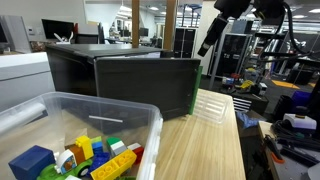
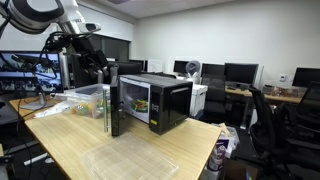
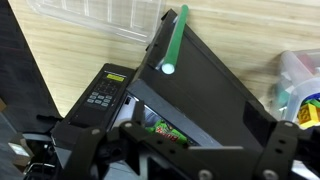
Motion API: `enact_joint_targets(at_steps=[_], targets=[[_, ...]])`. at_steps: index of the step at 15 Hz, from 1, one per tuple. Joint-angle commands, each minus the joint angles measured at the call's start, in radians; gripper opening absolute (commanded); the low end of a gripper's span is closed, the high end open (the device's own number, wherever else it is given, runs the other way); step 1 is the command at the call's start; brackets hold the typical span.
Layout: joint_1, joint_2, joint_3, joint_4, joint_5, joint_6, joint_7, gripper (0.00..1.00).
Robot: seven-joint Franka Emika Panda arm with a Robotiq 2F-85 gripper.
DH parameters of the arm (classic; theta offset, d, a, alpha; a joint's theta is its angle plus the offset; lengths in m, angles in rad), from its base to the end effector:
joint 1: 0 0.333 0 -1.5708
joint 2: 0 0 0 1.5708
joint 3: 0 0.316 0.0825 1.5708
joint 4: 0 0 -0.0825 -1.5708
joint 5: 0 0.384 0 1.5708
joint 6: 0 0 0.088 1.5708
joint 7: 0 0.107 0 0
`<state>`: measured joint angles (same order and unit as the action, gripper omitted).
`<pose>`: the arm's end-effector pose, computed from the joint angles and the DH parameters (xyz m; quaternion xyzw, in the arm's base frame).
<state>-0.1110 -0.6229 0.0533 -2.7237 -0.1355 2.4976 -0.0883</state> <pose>0.3777 -0.0211 0.4498 0.9767 0.0582 0.1899 0.0807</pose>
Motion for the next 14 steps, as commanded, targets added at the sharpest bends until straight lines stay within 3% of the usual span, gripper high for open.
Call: enact_joint_targets(at_steps=[1,14], targets=[[0.026,0.016,-0.02,0.015,-0.019,-0.012,-0.004,1.0],[0.079,0.105,-0.075,0.092,-0.05,-0.013,-0.151,1.0]])
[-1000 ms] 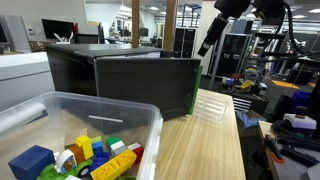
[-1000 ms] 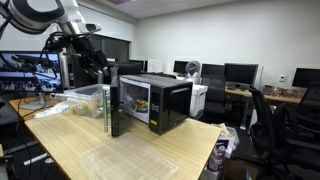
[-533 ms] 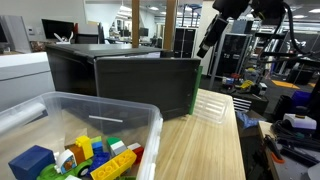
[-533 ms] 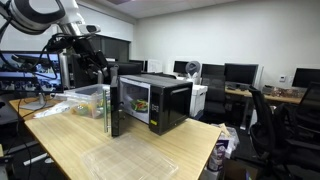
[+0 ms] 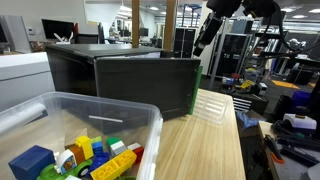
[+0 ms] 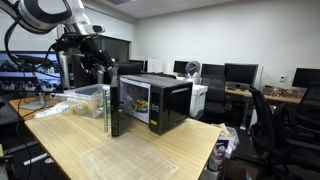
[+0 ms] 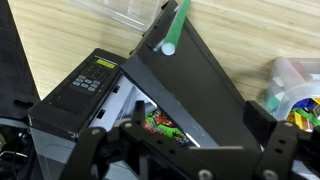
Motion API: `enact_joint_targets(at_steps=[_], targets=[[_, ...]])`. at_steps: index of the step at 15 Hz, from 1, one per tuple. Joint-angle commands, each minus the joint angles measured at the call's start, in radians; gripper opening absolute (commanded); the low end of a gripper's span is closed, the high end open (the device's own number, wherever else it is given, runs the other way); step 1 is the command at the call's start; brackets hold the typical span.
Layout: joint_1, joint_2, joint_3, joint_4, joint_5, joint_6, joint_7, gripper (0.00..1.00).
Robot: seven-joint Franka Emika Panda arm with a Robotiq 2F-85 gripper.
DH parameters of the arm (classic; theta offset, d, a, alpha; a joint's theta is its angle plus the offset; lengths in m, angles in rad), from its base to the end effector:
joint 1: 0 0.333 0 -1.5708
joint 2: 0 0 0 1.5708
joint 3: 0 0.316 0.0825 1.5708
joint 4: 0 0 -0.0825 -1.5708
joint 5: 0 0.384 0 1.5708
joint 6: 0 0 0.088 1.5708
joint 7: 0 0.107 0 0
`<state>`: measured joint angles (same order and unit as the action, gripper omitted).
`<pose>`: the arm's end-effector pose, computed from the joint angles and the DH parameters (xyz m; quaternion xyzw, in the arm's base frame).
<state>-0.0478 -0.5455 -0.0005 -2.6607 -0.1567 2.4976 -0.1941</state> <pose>0.3989 -0.0183 0.4511 0.9723 0.1237 0.1811 0.0804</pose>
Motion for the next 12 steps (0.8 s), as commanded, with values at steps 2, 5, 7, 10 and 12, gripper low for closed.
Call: enact_joint_targets(at_steps=[2,5,7,10,12], targets=[[0.026,0.038,-0.032,0.042,-0.031,-0.016,-0.081,1.0],[0.04,0.06,-0.047,0.067,-0.029,-0.021,-0.13,1.0],[0.052,0.068,-0.055,0.074,-0.03,-0.016,-0.164,1.0],[0.069,0.083,-0.069,0.086,-0.023,-0.013,-0.21,1.0],[0.077,0.09,-0.075,0.09,-0.017,-0.013,-0.224,1.0]])
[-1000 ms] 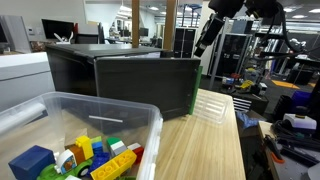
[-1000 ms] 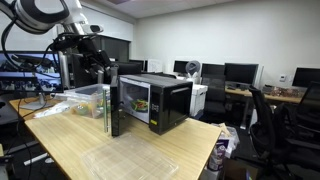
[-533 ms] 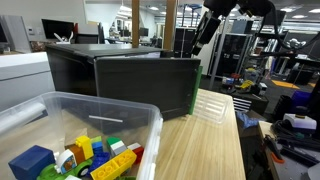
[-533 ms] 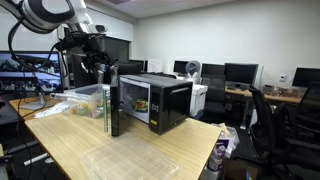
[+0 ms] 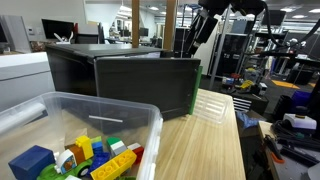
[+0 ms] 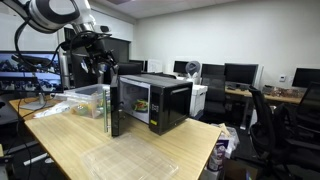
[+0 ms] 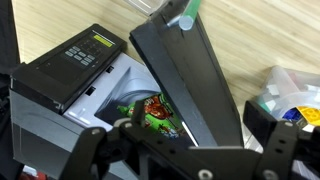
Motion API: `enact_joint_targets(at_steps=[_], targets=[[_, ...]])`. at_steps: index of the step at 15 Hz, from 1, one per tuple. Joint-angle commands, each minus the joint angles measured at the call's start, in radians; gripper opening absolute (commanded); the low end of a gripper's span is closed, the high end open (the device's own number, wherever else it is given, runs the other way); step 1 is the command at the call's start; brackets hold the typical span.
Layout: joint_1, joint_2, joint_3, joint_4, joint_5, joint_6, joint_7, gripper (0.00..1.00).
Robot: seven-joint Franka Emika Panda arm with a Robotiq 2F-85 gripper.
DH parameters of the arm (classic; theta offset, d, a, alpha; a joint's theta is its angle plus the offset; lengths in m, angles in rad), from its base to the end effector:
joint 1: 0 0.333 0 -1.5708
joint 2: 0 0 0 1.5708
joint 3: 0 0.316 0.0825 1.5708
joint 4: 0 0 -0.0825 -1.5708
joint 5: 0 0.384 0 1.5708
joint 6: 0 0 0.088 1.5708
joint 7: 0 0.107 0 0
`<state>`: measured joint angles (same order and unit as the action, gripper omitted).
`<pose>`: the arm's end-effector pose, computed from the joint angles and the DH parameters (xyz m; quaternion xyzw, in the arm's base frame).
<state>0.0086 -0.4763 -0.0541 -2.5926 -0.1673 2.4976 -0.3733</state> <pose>0.4206 -0.0186 0.4560 0.9567 0.2157 0.1750 0.0875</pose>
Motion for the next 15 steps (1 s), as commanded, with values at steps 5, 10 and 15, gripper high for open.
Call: enact_joint_targets(at_steps=[5,10,15], targets=[[0.017,0.038,-0.029,0.028,-0.02,-0.004,-0.072,1.0],[0.017,0.047,-0.034,0.028,-0.026,-0.013,-0.101,1.0],[0.019,0.071,-0.036,0.034,-0.019,-0.017,-0.118,1.0]])
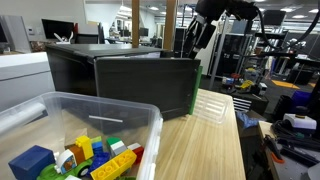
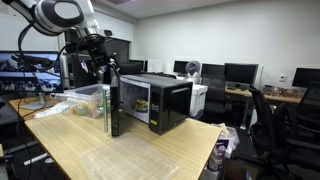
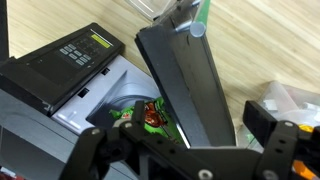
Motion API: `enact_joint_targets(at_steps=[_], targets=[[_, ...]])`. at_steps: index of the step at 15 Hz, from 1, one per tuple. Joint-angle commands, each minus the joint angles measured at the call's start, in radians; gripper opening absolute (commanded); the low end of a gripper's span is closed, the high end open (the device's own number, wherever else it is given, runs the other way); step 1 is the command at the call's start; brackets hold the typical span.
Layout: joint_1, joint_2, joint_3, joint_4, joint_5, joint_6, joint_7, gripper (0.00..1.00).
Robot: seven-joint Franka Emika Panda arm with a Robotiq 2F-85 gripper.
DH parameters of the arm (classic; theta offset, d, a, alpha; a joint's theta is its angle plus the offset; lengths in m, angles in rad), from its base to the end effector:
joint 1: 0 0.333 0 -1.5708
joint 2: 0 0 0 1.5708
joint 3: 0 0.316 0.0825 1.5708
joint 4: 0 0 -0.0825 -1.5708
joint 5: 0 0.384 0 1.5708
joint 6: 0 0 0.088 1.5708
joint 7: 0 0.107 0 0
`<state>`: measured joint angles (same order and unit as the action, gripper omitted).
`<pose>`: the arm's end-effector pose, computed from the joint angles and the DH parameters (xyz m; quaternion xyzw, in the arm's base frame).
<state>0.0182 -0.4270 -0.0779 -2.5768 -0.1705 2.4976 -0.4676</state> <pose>0.4293 -0.0252 0.4425 0.9498 0.2566 0.1550 0.0892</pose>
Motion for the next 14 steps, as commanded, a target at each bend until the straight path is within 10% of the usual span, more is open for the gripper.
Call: enact_joint_targets(at_steps=[1,14], targets=[[0.013,0.028,-0.015,0.022,-0.008,-0.021,-0.028,1.0],[0.019,0.117,-0.039,0.081,0.013,-0.007,-0.063,1.0]])
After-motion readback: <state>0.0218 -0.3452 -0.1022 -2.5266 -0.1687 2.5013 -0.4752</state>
